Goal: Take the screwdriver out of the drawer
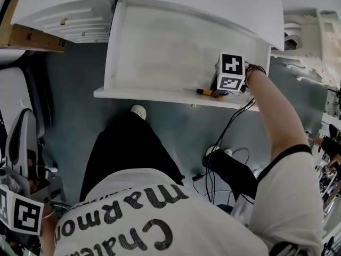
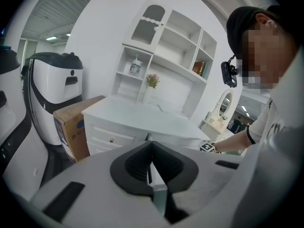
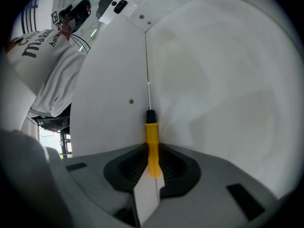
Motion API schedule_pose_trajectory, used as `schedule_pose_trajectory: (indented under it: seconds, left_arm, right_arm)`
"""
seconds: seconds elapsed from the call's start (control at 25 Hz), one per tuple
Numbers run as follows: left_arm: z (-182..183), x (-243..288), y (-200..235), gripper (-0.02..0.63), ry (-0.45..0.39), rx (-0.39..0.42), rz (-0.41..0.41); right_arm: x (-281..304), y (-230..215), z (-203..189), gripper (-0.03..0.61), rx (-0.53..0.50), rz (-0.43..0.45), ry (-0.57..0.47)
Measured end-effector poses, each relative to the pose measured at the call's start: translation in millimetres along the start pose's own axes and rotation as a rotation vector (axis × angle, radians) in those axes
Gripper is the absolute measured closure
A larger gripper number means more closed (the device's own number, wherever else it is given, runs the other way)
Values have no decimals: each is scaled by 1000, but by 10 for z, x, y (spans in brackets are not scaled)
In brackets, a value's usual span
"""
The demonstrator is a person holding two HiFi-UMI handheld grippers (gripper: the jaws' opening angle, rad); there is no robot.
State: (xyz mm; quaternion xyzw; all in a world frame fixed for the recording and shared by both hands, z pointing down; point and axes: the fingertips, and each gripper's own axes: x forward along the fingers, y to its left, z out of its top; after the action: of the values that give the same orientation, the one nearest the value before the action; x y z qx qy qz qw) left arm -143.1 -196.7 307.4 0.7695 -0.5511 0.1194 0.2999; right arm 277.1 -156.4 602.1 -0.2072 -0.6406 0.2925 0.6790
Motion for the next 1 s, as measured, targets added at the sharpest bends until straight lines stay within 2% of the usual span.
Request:
schedule_pose_trajectory:
  seconds: [0.36, 0.68, 1.0]
  left_arm:
    - [125, 13, -76, 591, -31, 15, -36]
    - [260, -189, -48, 591, -97, 17, -26]
    - [296, -347, -59, 591, -147, 25, -25]
  right_arm:
    - [-65, -16, 34, 500, 51, -111, -63]
    - [-153, -4, 41, 500, 106, -200, -106]
    - [-466, 124, 161, 500, 95, -329, -145]
